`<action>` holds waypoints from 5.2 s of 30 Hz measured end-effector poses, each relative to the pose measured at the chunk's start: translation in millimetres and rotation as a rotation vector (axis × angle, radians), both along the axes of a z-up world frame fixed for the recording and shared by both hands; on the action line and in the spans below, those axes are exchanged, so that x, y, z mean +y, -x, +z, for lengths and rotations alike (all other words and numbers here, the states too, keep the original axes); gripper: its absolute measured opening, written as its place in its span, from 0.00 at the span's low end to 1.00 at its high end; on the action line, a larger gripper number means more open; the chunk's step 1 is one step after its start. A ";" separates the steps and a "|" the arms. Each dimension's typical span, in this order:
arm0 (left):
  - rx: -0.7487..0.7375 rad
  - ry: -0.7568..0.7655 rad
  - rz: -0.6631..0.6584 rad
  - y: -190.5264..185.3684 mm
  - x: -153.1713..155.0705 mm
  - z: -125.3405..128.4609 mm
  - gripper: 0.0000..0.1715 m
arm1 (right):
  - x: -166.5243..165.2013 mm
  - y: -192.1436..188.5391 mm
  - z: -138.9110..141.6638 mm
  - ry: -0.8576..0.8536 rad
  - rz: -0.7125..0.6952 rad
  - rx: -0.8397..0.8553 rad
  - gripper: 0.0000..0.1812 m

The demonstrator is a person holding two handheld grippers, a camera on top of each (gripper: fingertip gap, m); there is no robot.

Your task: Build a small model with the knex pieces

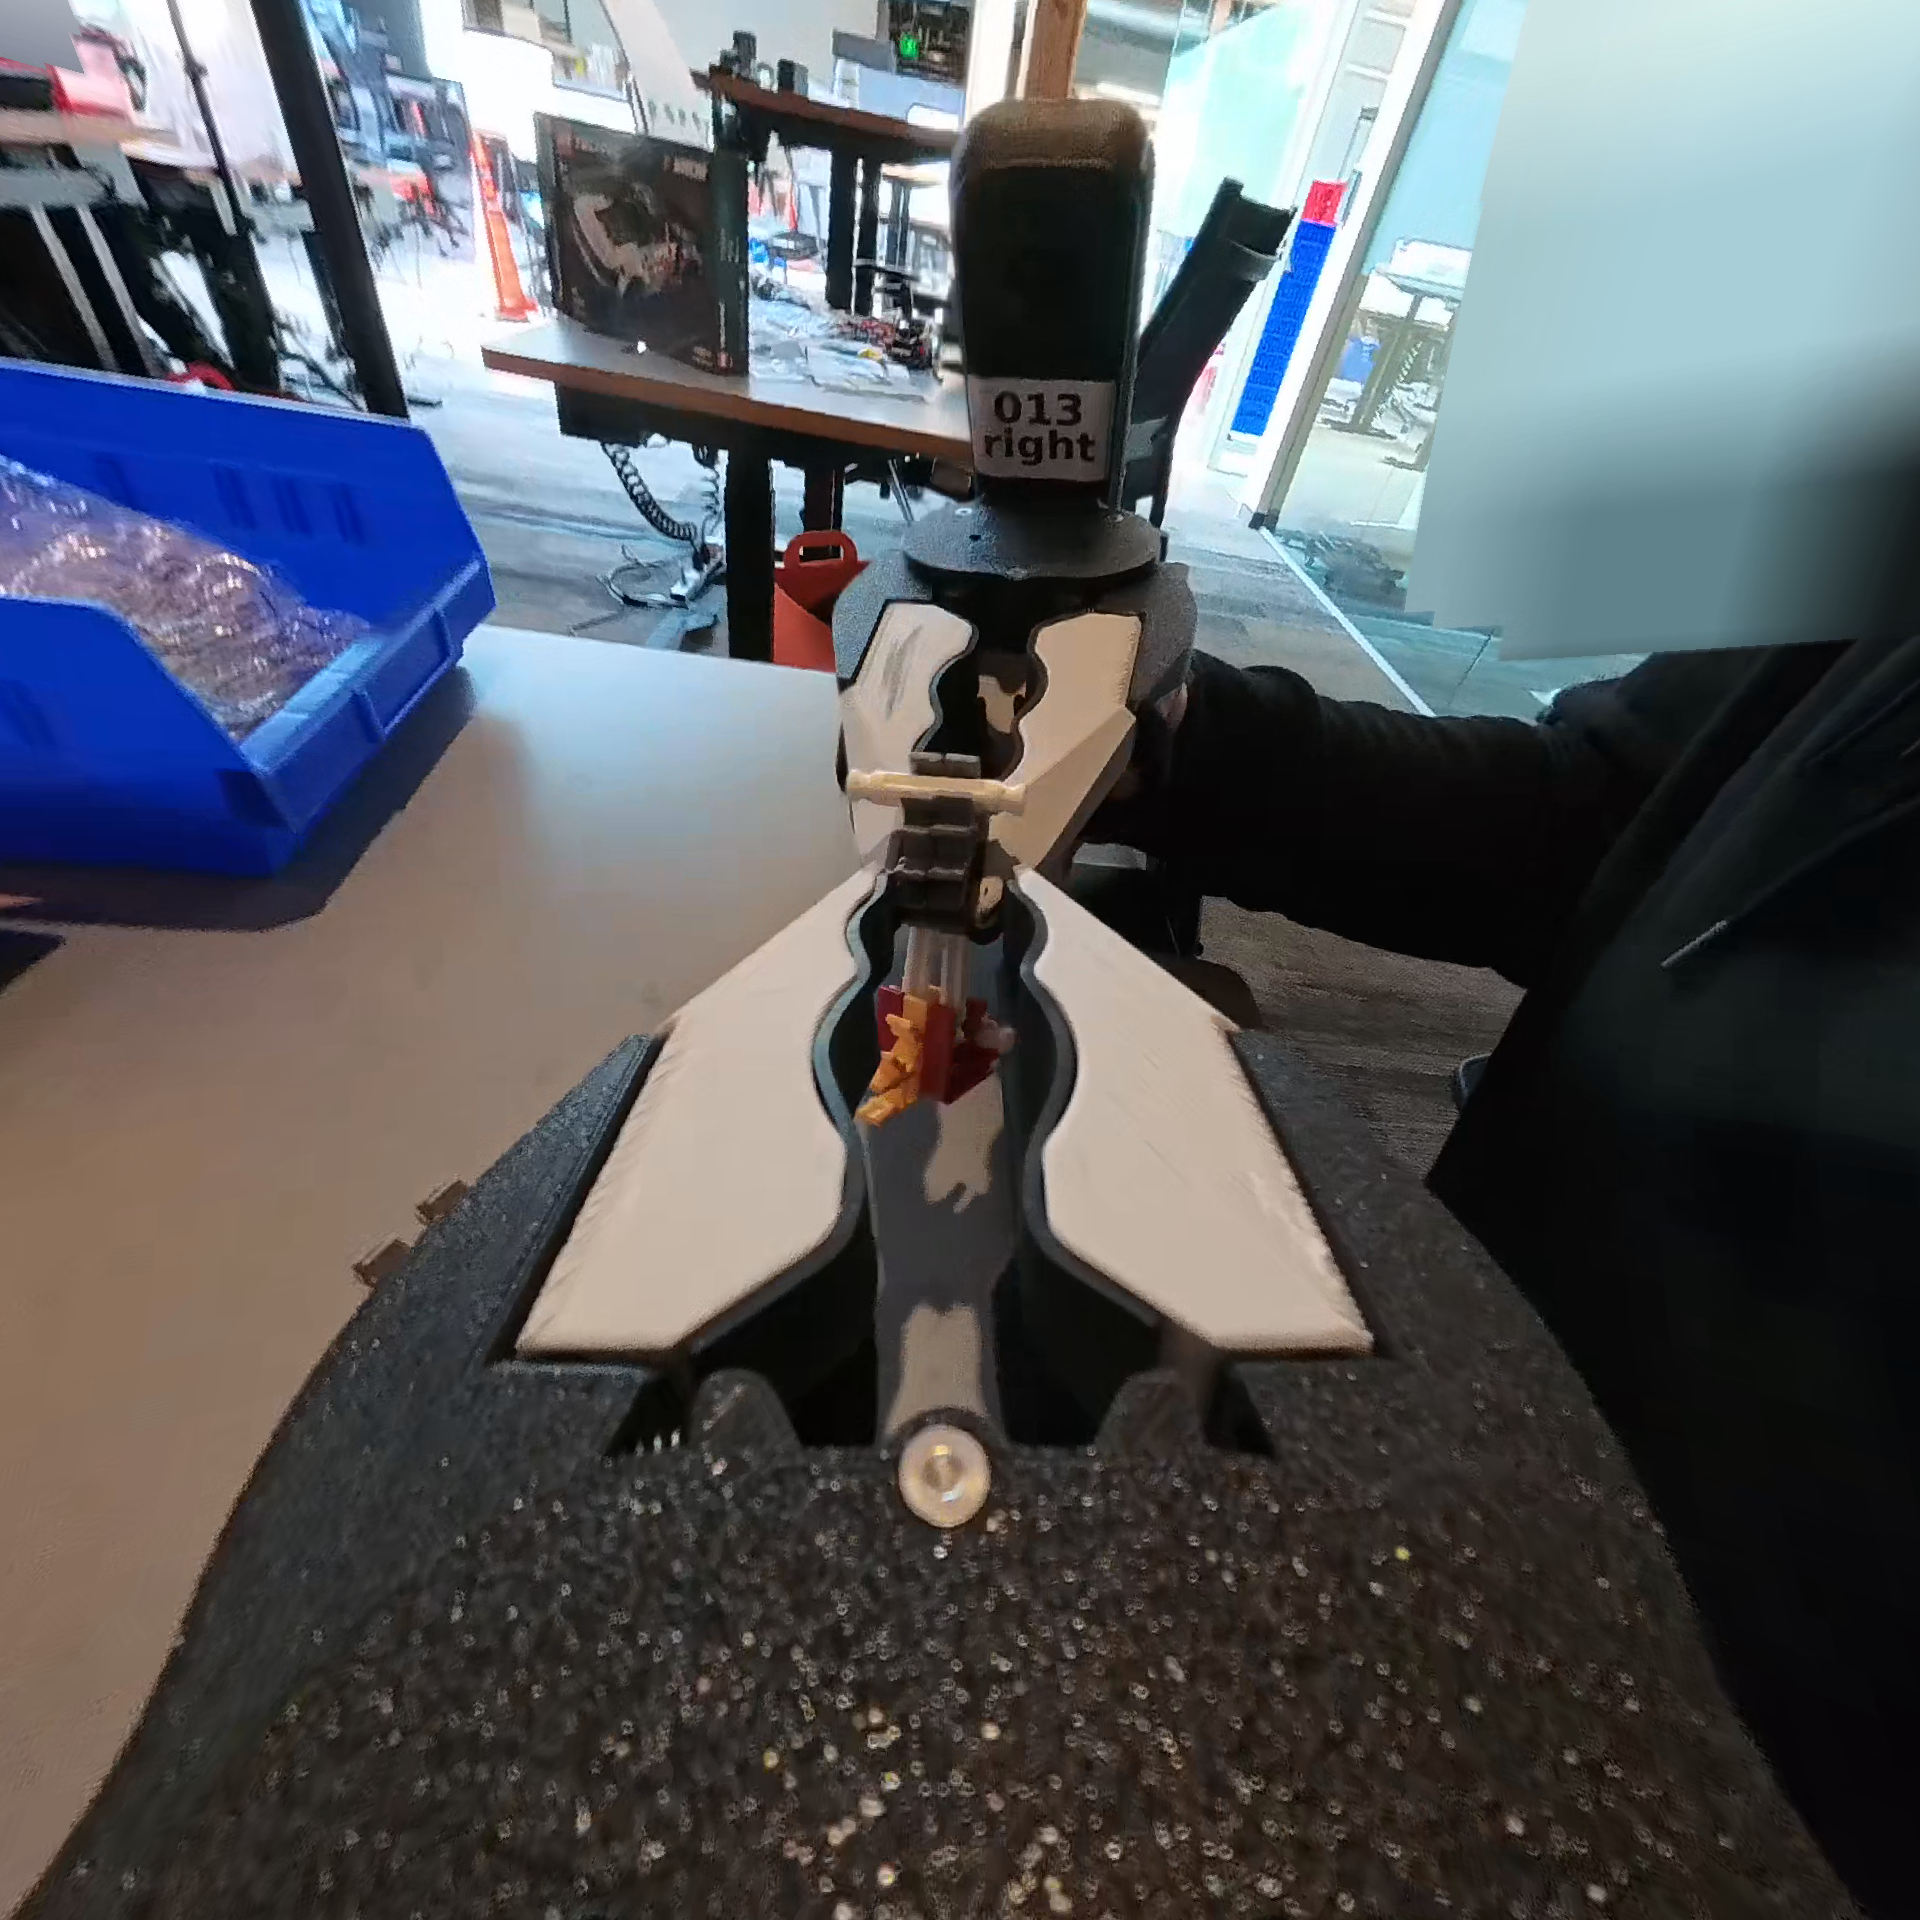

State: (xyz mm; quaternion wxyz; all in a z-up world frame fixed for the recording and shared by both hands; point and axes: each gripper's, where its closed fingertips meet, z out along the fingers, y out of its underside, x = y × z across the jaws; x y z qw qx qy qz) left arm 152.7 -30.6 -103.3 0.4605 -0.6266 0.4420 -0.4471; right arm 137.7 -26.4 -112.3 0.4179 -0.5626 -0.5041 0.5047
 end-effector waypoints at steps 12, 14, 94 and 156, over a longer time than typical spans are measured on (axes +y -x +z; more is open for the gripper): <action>0.110 -0.198 -0.067 1.3 -12.9 -16.0 0.08 | -11.8 -1.0 -19.6 -0.334 -0.064 -0.216 0.07; 0.118 -0.211 -0.067 1.5 -12.9 -18.5 0.08 | -11.3 0.5 -22.9 -0.379 -0.074 -0.249 0.07; 0.619 -0.060 0.220 -46.8 48.2 -97.4 0.25 | 63.5 -105.7 -57.1 -0.032 -0.734 -0.414 0.10; 0.476 -1.043 0.473 -6.4 58.8 39.6 0.10 | 12.6 -51.5 70.7 -0.310 -0.502 0.321 0.11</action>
